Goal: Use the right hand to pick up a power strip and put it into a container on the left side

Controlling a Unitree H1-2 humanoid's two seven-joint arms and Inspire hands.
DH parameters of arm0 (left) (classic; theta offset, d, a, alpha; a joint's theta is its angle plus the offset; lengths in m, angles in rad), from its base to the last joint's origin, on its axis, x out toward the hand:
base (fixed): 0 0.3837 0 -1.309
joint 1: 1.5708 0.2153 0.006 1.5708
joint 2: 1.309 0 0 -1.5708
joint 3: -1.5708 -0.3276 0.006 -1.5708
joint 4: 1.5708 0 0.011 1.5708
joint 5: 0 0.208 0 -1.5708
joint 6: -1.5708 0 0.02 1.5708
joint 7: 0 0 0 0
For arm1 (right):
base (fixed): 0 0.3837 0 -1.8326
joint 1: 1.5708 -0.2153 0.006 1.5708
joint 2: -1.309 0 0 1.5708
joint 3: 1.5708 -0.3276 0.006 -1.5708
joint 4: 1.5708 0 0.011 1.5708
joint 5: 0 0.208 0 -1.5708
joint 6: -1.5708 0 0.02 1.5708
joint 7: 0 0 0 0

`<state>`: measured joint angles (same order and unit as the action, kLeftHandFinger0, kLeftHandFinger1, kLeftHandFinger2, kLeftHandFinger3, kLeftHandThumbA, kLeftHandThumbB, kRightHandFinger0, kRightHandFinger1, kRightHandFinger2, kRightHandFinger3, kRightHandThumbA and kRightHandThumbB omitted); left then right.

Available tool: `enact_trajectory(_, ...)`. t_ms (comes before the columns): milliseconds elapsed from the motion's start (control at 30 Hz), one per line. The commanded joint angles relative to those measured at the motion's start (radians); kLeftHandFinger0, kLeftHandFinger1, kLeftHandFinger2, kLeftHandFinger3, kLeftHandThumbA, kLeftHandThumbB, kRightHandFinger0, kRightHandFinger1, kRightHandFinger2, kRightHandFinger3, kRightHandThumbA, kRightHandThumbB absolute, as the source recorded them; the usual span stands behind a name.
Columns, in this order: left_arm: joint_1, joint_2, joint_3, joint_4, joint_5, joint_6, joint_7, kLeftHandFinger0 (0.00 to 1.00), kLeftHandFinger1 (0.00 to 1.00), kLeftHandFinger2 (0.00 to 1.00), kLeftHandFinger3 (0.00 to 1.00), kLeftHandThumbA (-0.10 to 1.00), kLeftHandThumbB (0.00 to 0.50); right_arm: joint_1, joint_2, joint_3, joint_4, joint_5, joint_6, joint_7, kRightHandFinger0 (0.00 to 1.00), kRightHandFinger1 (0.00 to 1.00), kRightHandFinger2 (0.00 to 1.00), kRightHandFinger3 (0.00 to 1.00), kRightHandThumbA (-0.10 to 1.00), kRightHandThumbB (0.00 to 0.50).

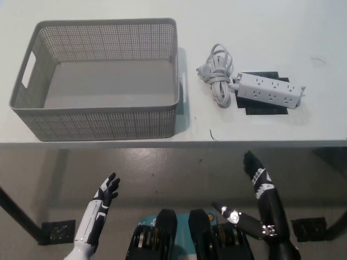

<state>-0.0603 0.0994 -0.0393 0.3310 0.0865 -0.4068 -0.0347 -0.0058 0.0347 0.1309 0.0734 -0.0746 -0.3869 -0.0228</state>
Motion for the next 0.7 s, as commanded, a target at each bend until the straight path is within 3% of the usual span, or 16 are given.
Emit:
enact_trajectory(0, 0.026, 0.004, -0.031, -0.125, -0.025, -0.012, -0.047, 1.00, 1.00, 1.00, 1.00, 1.00, 0.275, 0.043, -0.025, -0.044, -0.268, -0.036, -0.019, -0.014, 1.00, 1.00, 1.00, 1.00, 1.00, 0.087)
enact_trajectory(100, 0.028, 0.005, -0.033, -0.131, -0.027, -0.006, -0.046, 1.00, 1.00, 1.00, 1.00, 1.00, 0.275, 0.047, -0.023, -0.047, -0.281, -0.037, -0.007, -0.011, 1.00, 1.00, 1.00, 1.00, 1.00, 0.088)
enact_trajectory(133, 0.031, 0.005, -0.036, -0.153, -0.039, -0.005, -0.054, 1.00, 1.00, 1.00, 1.00, 1.00, 0.226, 0.014, -0.055, -0.108, -0.377, -0.082, 0.007, -0.031, 1.00, 1.00, 1.00, 1.00, 1.00, 0.090)
enact_trajectory(267, 0.037, 0.002, -0.037, -0.186, -0.057, 0.027, -0.066, 1.00, 1.00, 1.00, 1.00, 1.00, 0.195, -0.078, -0.139, -0.191, -0.534, -0.083, 0.113, -0.007, 1.00, 1.00, 1.00, 1.00, 1.00, 0.144)
enact_trajectory(300, 0.030, 0.004, -0.034, -0.192, -0.057, 0.031, -0.065, 1.00, 1.00, 1.00, 1.00, 1.00, 0.212, -0.130, -0.178, -0.220, -0.569, -0.083, 0.170, 0.004, 1.00, 1.00, 1.00, 1.00, 1.00, 0.166)
enact_trajectory(367, 0.028, 0.010, -0.029, -0.197, -0.058, 0.037, -0.067, 1.00, 1.00, 1.00, 1.00, 1.00, 0.231, -0.195, -0.235, -0.253, -0.598, -0.084, 0.233, 0.019, 1.00, 1.00, 1.00, 1.00, 1.00, 0.158)
enact_trajectory(500, 0.022, 0.032, -0.022, -0.187, -0.062, 0.022, -0.080, 1.00, 1.00, 1.00, 1.00, 1.00, 0.233, -0.369, -0.369, -0.308, -0.610, -0.132, 0.445, 0.067, 1.00, 1.00, 1.00, 1.00, 1.00, 0.323)
enact_trajectory(567, 0.023, 0.038, -0.019, -0.181, -0.071, 0.020, -0.087, 1.00, 1.00, 1.00, 1.00, 1.00, 0.230, -0.442, -0.425, -0.310, -0.605, -0.145, 0.530, 0.096, 1.00, 1.00, 1.00, 1.00, 1.00, 0.356)
enact_trajectory(633, 0.024, 0.042, -0.015, -0.168, -0.074, 0.012, -0.088, 1.00, 1.00, 1.00, 1.00, 1.00, 0.228, -0.551, -0.534, -0.292, -0.574, -0.186, 0.624, 0.173, 1.00, 1.00, 1.00, 1.00, 1.00, 0.344)
enact_trajectory(667, 0.025, 0.044, -0.014, -0.164, -0.070, 0.013, -0.087, 1.00, 1.00, 1.00, 1.00, 1.00, 0.237, -0.607, -0.576, -0.278, -0.554, -0.176, 0.677, 0.202, 1.00, 1.00, 1.00, 1.00, 1.00, 0.363)
